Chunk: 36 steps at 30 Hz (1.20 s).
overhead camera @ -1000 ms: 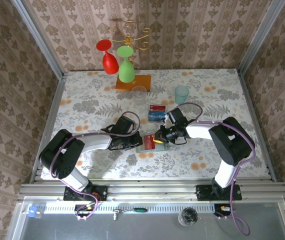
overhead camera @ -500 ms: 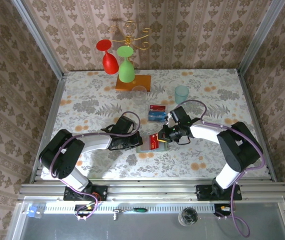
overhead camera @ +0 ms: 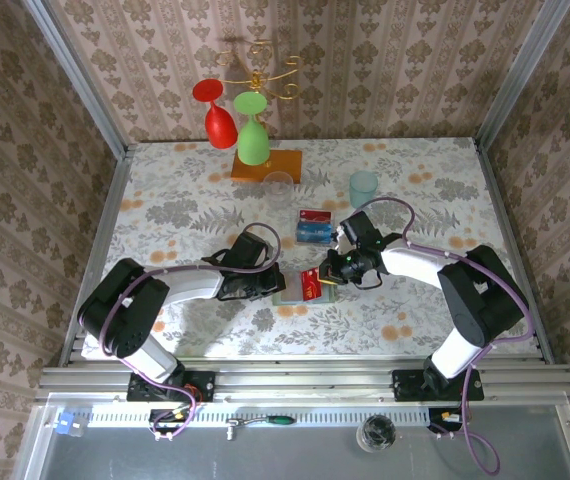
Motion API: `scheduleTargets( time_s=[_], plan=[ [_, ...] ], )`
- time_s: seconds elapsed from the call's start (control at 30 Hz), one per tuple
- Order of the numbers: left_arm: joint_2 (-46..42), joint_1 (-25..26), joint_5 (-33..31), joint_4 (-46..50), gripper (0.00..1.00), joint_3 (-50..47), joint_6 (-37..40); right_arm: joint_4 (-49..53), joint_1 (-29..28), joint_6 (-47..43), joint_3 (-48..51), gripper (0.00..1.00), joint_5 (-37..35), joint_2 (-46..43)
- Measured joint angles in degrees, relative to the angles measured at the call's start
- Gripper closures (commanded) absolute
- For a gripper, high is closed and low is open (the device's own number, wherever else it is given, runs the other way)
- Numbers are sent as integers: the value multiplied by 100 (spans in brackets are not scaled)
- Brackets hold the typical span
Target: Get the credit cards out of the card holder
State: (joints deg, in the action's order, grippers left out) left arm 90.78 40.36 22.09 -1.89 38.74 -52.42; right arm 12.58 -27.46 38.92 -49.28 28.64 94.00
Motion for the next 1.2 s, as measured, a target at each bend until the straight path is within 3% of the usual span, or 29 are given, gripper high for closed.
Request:
scheduleTargets(
  time_s=[0.47, 0.83, 1.2],
  plan=[
    [-15, -66, 20, 0, 100, -13, 0, 299, -48, -129, -256, 94, -125, 15],
    [-42, -66, 61, -74, 100, -85, 0, 354, -321, -79, -437, 85, -278, 177],
    [-50, -66, 63, -90, 100, -96, 0, 442, -470, -4, -468, 89, -328, 254]
  ],
)
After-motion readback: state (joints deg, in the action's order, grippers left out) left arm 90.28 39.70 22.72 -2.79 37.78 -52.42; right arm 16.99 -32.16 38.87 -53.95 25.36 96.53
